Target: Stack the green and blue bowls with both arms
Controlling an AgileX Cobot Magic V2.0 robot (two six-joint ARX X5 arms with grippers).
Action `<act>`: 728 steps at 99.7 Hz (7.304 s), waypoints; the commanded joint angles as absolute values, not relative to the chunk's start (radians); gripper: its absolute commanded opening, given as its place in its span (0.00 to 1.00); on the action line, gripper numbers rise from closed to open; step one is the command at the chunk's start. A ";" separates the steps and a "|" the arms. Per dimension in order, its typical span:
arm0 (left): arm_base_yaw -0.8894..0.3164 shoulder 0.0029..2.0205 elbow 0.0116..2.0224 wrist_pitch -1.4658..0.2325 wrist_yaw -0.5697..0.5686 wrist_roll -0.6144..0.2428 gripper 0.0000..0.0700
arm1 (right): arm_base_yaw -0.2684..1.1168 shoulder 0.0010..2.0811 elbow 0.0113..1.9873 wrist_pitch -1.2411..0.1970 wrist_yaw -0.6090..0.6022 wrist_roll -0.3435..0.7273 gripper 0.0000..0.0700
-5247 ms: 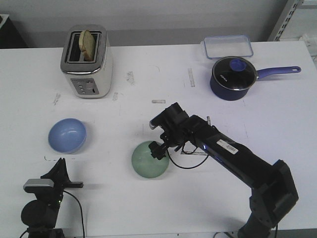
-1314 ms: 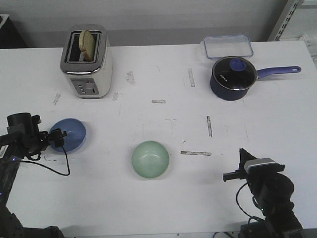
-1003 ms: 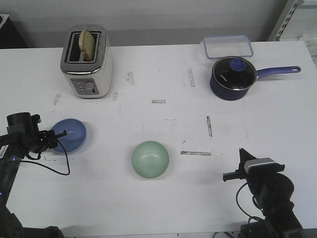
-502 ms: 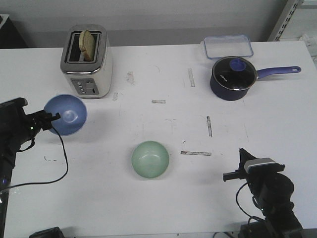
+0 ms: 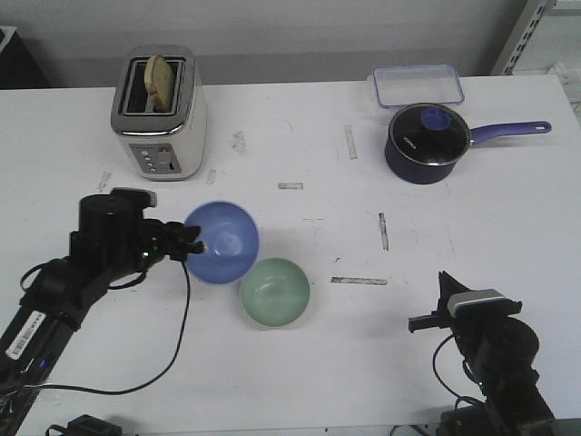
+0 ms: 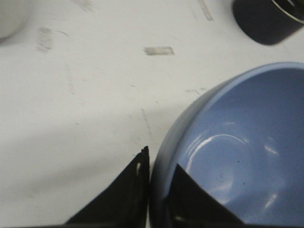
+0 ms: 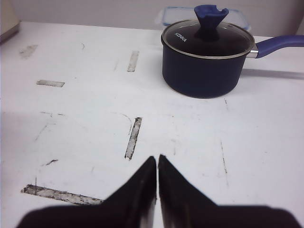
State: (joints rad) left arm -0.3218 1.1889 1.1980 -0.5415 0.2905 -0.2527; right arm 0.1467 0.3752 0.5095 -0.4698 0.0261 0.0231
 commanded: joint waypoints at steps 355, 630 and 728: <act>0.073 0.422 0.599 -0.312 0.025 0.060 0.00 | 0.146 0.381 0.509 -0.449 0.027 0.025 0.00; 0.000 0.003 0.012 0.053 0.029 -0.019 0.00 | -0.014 0.080 0.080 -0.072 0.025 -0.015 0.00; 0.000 0.003 0.012 0.053 0.029 -0.019 0.00 | -0.015 0.001 0.013 -0.052 0.027 -0.016 0.00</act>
State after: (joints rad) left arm -0.0021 0.0051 0.0338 0.0414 0.0284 -0.0143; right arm -0.0135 0.0021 0.0147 -0.0662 0.0242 -0.0185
